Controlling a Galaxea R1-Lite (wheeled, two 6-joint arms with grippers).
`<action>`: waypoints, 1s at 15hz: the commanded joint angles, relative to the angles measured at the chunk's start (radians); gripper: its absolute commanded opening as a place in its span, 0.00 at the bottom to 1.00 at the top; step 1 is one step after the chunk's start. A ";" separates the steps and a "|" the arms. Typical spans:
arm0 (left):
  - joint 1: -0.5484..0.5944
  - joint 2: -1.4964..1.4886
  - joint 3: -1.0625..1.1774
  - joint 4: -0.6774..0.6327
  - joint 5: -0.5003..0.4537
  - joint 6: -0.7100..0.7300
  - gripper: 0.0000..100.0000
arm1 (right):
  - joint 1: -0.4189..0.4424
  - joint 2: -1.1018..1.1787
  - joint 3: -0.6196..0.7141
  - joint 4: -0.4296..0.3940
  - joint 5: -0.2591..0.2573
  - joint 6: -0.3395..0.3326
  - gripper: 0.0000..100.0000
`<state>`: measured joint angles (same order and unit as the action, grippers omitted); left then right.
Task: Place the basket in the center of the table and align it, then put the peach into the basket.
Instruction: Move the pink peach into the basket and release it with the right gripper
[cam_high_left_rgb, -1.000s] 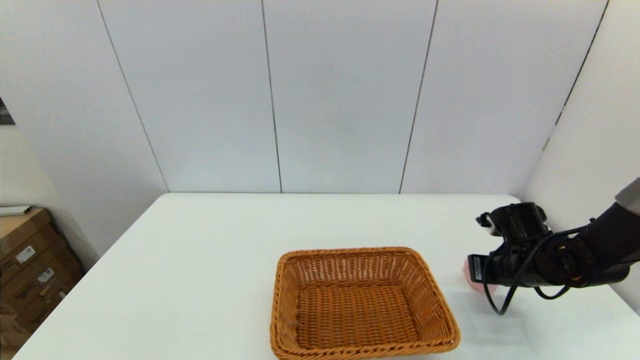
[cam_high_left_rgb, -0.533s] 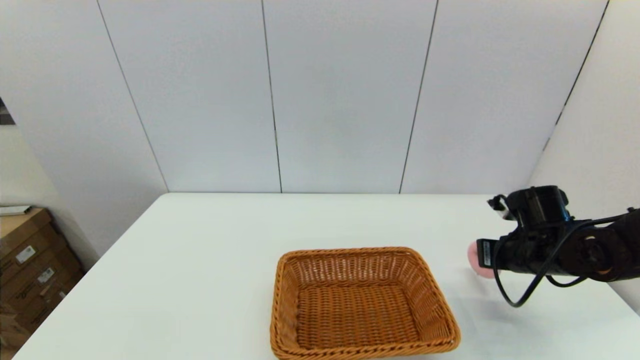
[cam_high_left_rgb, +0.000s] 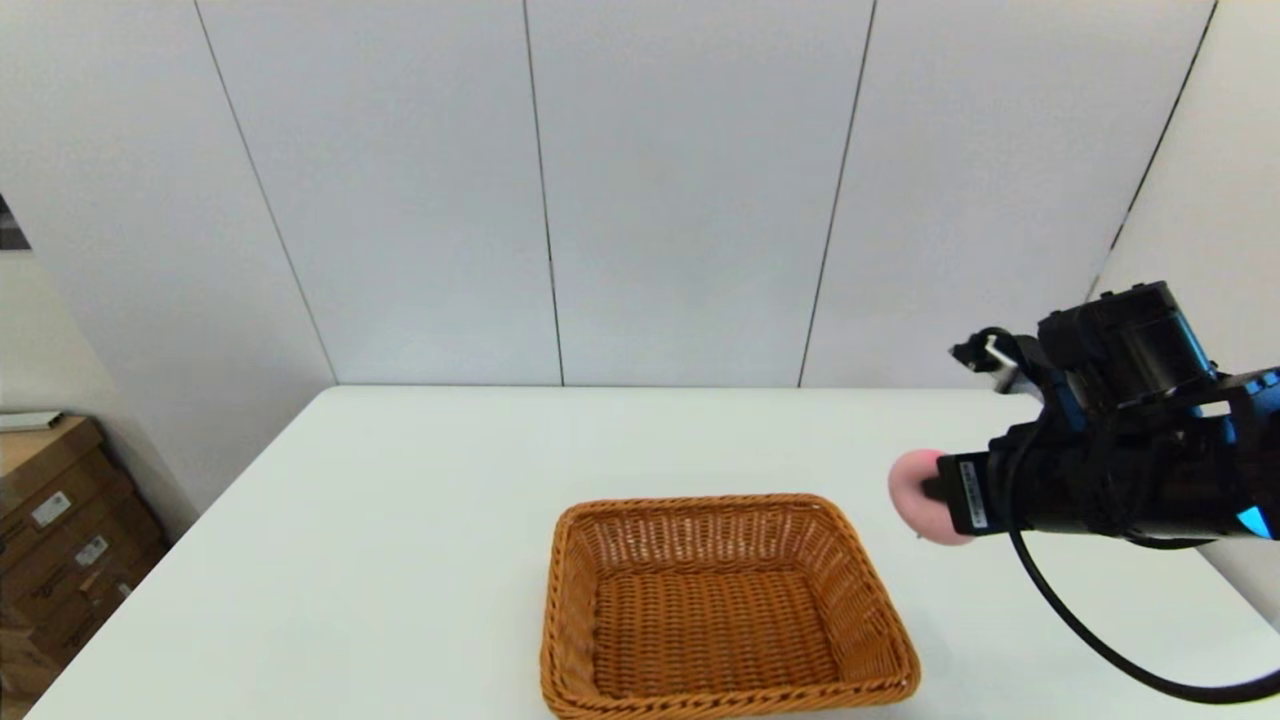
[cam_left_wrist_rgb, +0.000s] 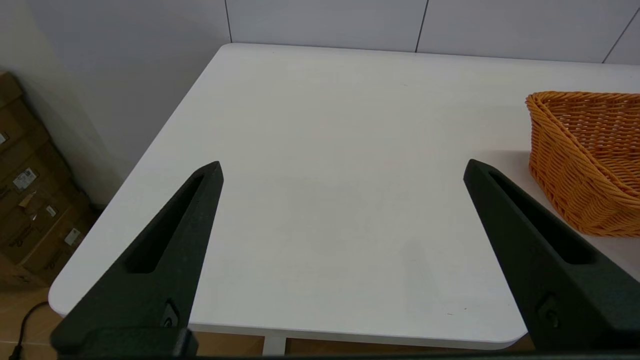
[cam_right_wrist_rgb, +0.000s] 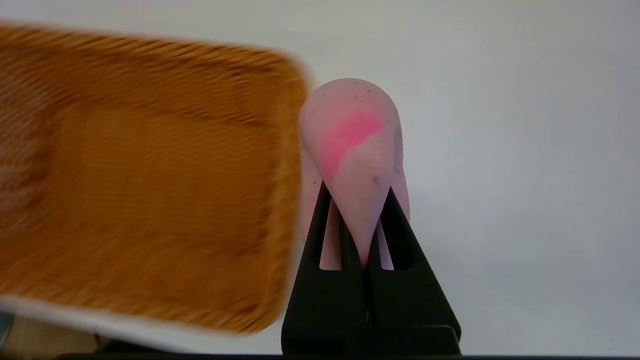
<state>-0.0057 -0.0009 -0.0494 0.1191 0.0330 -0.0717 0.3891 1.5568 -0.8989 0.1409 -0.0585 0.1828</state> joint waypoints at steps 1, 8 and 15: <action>0.000 -0.001 0.000 0.001 0.001 -0.002 1.00 | 0.134 0.051 -0.072 0.048 -0.004 0.011 0.00; 0.000 -0.001 0.000 0.001 0.001 0.000 1.00 | 0.251 0.293 -0.189 0.045 0.003 0.009 0.00; 0.000 -0.001 -0.001 0.001 0.001 0.000 1.00 | 0.280 0.365 -0.199 0.048 0.017 0.004 0.00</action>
<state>-0.0057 -0.0009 -0.0489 0.1191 0.0330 -0.0715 0.6657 1.9021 -1.1017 0.1847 -0.0436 0.1879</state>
